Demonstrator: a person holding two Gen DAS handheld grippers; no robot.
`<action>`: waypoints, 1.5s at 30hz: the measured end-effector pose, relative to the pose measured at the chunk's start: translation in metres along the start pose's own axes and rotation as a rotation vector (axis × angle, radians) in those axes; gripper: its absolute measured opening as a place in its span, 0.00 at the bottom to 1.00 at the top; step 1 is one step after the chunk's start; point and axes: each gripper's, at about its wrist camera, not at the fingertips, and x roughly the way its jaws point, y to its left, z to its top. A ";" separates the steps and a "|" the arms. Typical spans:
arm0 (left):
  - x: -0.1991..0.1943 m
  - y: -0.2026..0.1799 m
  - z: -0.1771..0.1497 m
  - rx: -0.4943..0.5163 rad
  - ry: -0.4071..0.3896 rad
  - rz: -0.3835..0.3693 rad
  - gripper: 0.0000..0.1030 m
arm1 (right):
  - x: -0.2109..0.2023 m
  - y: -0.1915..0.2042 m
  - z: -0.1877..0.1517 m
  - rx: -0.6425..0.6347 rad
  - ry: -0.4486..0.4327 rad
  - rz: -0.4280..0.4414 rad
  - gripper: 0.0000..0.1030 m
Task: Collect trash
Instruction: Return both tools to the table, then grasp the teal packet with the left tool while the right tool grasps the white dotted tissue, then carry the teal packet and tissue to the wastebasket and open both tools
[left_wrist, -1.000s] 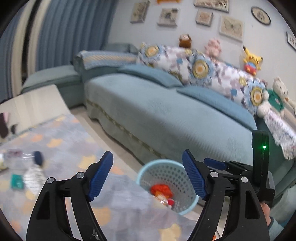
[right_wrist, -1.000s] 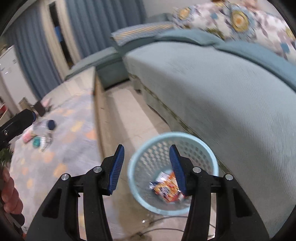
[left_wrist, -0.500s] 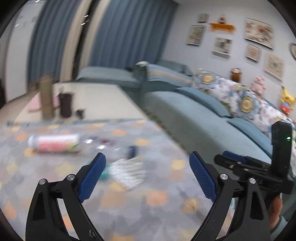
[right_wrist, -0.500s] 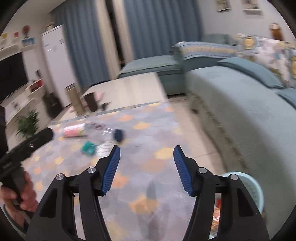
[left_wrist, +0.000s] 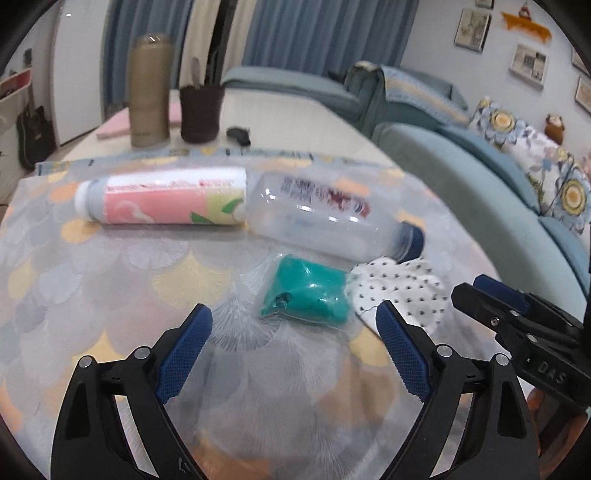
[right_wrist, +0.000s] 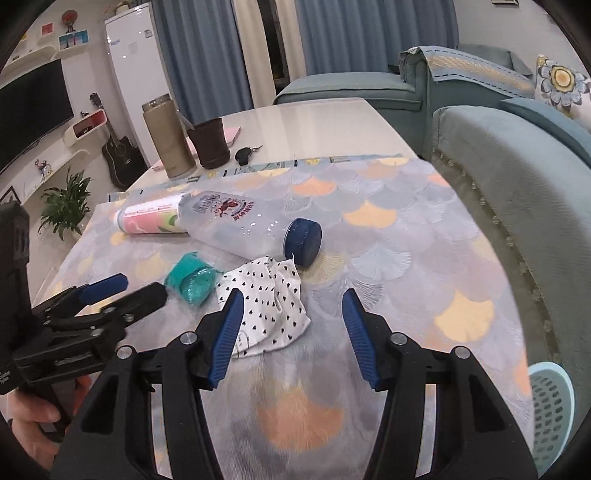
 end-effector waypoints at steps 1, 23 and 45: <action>0.005 -0.001 0.001 0.007 0.011 -0.011 0.82 | 0.004 -0.001 0.000 0.007 0.004 0.005 0.50; 0.013 0.006 0.007 -0.078 -0.026 -0.066 0.45 | 0.057 0.014 0.009 -0.065 0.186 -0.024 0.49; -0.064 -0.080 0.005 0.085 -0.201 -0.242 0.45 | -0.075 -0.023 -0.002 -0.046 -0.072 -0.071 0.04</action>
